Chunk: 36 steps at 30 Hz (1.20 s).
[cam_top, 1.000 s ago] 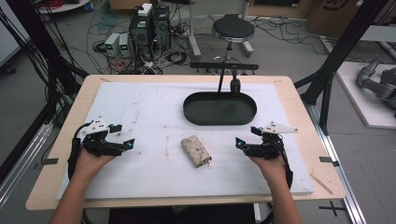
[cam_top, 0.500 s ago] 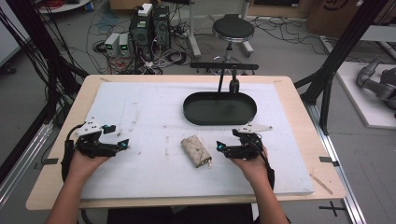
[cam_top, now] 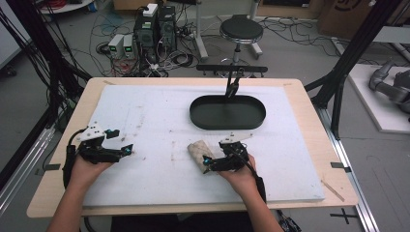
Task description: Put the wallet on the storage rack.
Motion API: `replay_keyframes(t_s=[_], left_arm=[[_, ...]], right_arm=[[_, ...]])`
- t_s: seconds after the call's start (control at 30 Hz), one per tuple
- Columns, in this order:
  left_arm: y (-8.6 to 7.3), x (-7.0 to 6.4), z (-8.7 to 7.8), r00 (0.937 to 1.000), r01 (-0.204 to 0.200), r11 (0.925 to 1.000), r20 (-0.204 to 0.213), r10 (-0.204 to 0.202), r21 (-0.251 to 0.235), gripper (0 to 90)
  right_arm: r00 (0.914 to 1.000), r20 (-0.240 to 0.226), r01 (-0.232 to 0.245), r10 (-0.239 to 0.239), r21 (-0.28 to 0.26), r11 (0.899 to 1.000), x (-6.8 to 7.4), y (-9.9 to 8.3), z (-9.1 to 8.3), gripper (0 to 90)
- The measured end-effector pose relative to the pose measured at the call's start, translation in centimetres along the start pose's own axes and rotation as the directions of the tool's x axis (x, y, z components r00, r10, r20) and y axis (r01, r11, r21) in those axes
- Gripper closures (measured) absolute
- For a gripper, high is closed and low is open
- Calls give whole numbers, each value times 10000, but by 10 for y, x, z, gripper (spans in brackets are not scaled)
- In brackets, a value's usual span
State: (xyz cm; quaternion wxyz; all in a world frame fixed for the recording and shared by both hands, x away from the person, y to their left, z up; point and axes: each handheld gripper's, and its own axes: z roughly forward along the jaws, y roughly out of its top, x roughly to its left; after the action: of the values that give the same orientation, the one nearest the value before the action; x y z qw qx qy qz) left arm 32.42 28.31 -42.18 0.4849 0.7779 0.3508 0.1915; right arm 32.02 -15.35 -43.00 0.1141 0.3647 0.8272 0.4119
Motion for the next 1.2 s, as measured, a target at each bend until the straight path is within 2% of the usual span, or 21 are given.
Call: replay_keyframes(t_s=[0.27,0.4,0.53,0.6,0.73,0.83,1.03,1.2], left_arm=[[-1,1,-2,10000,32,10000,-47,-32,-22,167],[-1,0,-2,10000,-11,10000,-48,11,4,167],[-1,0,-2,10000,-11,10000,-42,11,-3,167],[-1,0,-2,10000,-29,10000,-40,29,32,167],[-1,0,-1,10000,-14,10000,-33,14,20,167],[-1,0,0,10000,-30,10000,-36,30,44,167],[-1,0,-1,10000,-52,10000,-20,53,55,167],[0,-1,1,10000,-52,10000,-9,52,42,167]], right_arm=[[9999,46,132,-136,773,9969,13,-1,21,166],[9987,337,328,-376,1331,9906,21,-3,32,152],[9925,863,749,-869,1345,9881,29,-5,35,154],[9921,911,737,-858,1282,9890,29,-7,34,183],[9923,990,619,-740,1201,9908,26,-7,29,307],[9939,922,496,-603,1140,9922,23,-7,28,327],[9936,926,545,-653,1144,9919,21,-6,25,350],[9943,908,483,-562,870,9950,15,-5,17,353]])
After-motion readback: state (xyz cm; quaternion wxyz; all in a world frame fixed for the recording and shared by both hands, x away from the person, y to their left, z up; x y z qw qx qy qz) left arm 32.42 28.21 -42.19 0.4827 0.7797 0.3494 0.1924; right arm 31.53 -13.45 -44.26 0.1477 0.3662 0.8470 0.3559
